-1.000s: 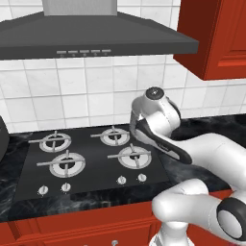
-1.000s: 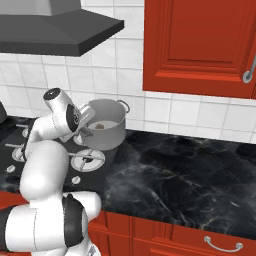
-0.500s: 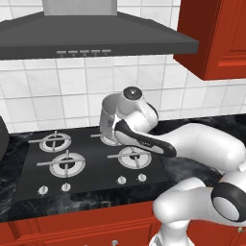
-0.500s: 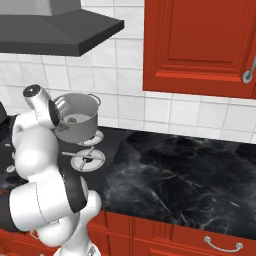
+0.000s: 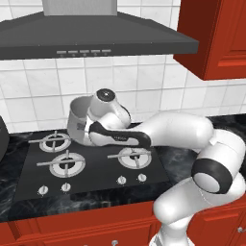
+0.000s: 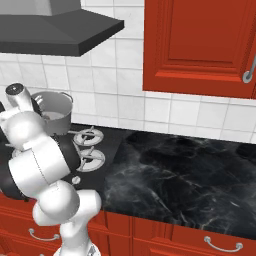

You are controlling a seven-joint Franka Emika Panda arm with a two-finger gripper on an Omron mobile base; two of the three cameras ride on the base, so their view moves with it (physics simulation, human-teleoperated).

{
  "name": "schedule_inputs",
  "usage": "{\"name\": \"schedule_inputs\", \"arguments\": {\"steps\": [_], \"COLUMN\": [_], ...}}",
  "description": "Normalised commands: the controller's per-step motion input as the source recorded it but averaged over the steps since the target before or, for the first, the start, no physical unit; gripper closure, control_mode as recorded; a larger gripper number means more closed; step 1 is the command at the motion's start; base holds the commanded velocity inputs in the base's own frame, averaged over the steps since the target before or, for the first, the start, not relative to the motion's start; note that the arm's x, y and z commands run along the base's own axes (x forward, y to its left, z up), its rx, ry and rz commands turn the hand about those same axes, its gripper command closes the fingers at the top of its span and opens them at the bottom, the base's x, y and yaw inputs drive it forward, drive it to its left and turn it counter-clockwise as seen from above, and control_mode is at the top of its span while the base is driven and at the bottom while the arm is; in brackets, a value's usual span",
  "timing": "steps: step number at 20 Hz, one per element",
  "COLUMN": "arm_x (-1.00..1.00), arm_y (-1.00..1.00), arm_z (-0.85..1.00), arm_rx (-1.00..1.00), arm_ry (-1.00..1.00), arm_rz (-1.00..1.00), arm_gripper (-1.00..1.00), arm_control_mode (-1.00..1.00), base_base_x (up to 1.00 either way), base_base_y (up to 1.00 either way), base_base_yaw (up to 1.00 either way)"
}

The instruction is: Turn on the sink faucet. Then move the garlic from the counter to the sink. Turn off the sink. Move the vegetable from the sink to the pot next to the stove. Finally move the pot to the rear left burner.

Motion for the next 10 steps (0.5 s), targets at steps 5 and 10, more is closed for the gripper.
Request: {"name": "schedule_inputs", "arguments": {"steps": [5, 10], "arm_x": [0.29, 0.24], "arm_y": [0.85, 0.53], "arm_z": [0.0, -0.11], "arm_rx": [0.0, -0.01], "arm_ry": [0.0, 0.0], "arm_rz": [0.27, 0.18], "arm_gripper": [1.0, 1.0], "arm_control_mode": [-1.0, -1.0], "base_base_x": [0.0, 0.0], "base_base_y": [0.0, 0.0], "base_base_yaw": [0.0, 0.0]}}
